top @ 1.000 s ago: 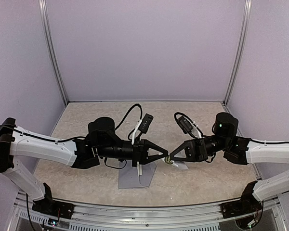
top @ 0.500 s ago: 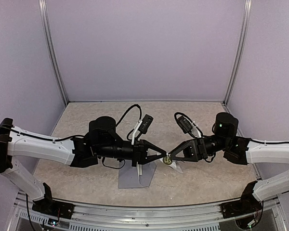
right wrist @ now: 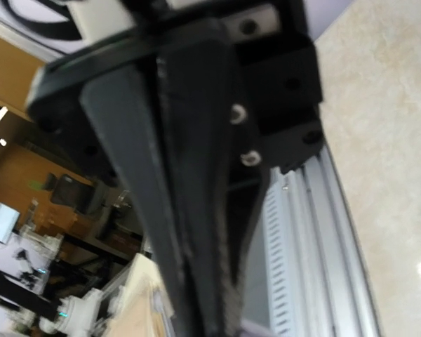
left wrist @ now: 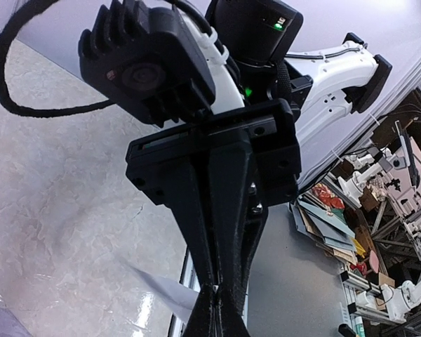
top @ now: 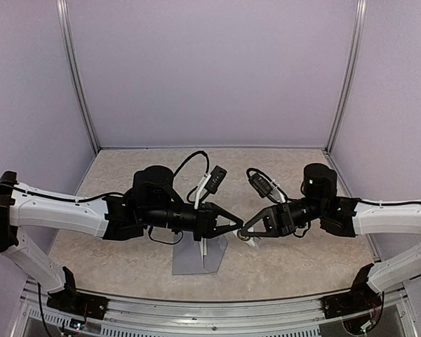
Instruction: Place the letter into the envelope and seal it
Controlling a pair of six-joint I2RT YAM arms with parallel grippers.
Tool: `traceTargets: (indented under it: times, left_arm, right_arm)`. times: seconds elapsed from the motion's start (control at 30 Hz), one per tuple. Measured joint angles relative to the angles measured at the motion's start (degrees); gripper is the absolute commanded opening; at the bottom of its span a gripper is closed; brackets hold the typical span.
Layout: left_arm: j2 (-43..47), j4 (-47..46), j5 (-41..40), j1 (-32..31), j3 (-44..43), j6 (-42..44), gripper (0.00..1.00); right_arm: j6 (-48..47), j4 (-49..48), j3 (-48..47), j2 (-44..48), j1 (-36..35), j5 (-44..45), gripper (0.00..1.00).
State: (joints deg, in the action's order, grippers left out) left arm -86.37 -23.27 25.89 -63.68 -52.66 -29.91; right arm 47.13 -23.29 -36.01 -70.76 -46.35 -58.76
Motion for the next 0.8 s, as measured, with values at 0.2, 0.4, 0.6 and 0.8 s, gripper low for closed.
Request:
traceTargets:
  times: [0.2,0.4,0.6,0.8]
  left_arm:
    - [0.0,0.2,-2.0,0.2,0.1,-0.4,0.70]
    - [2.6,-2.9,-3.2,0.7,4.9,-2.0,0.84]
    - [5.7,-5.7,-2.9,0.5,8.9,-3.1,0.85]
    - [5.8,-7.6,-2.1,0.0,9.6,-3.4,0.63]
  right_arm:
    - [-0.3,0.9,0.0,-0.2,-0.2,0.7,0.00]
    - [2.1,-2.6,0.1,-0.2,-0.2,2.6,0.00]
    - [6.6,-10.6,0.9,-0.2,-0.2,2.9,0.00]
    - [9.5,-15.4,0.9,0.4,-0.2,2.0,0.00]
